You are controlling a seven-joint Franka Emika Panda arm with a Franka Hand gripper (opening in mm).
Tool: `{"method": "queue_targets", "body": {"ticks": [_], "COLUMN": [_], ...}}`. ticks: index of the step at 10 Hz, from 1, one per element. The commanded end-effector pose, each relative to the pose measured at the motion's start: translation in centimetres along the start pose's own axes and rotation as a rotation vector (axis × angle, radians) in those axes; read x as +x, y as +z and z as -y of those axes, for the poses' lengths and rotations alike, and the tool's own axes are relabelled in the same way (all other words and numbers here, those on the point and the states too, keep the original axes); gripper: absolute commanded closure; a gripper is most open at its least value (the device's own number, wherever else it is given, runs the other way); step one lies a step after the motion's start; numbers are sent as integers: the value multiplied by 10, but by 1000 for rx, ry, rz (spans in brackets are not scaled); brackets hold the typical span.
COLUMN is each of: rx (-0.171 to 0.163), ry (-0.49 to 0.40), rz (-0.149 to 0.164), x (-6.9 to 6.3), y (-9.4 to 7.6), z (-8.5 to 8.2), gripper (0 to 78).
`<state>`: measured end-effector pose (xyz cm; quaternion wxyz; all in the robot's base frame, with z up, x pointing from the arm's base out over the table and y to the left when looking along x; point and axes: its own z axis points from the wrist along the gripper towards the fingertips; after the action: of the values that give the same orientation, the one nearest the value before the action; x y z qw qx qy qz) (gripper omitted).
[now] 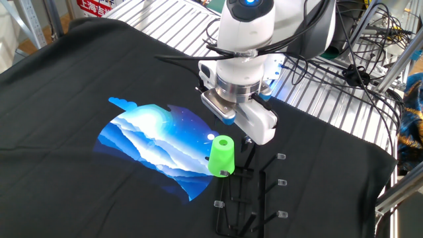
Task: Take the cup off the cup rack
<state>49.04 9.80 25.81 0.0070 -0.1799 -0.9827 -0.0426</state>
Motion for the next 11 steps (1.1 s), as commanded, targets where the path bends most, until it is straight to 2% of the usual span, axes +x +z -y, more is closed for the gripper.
{"method": "queue_targets", "body": {"ticks": [1,3,11], "rx": [1,17,6], "ry": [-13,-21,-15], "rz": [43,49,46], "x": [-11,-10,1], "y": [61,62,64], "z": [17,19,28], "gripper": [1,1,1]}}
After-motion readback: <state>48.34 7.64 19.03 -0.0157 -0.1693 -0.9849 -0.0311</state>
